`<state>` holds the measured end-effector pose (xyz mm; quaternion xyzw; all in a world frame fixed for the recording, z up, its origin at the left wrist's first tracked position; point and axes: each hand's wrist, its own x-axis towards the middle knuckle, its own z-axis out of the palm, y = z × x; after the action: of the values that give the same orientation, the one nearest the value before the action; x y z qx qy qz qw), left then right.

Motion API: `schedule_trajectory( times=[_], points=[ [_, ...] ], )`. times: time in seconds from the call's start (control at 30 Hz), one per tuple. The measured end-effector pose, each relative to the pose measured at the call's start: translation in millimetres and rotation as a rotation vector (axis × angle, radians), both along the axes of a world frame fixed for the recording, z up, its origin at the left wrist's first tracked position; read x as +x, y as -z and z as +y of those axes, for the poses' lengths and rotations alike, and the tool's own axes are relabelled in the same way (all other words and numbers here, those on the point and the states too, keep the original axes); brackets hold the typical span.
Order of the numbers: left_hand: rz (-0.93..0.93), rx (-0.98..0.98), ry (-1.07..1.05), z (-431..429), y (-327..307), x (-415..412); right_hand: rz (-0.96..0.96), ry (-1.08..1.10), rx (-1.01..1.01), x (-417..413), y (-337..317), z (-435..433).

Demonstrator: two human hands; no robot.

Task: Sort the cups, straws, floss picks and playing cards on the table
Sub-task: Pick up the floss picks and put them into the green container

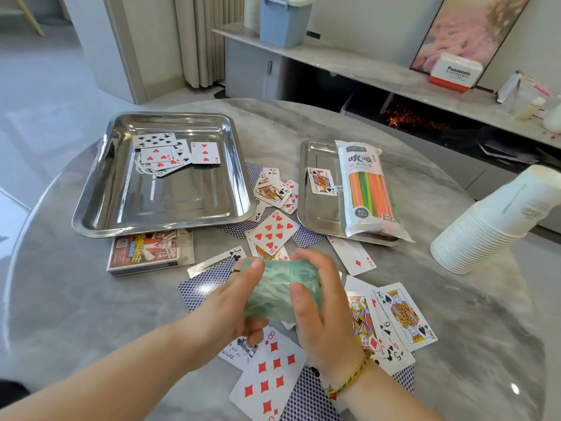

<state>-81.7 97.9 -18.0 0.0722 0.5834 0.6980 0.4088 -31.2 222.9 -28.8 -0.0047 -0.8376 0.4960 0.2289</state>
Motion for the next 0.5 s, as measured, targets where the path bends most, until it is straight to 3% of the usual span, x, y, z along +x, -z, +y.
schedule_trajectory(
  times=[0.2, 0.5],
  points=[
    [-0.11, 0.001, -0.063, 2.8, -4.8, 3.6, 0.091, -0.028, 0.084, -4.1, 1.1, 4.5],
    [0.137, -0.046, -0.171, 4.6, 7.1, 3.1, -0.05, -0.065, 0.058, -4.2, -2.8, 5.8]
  ],
)
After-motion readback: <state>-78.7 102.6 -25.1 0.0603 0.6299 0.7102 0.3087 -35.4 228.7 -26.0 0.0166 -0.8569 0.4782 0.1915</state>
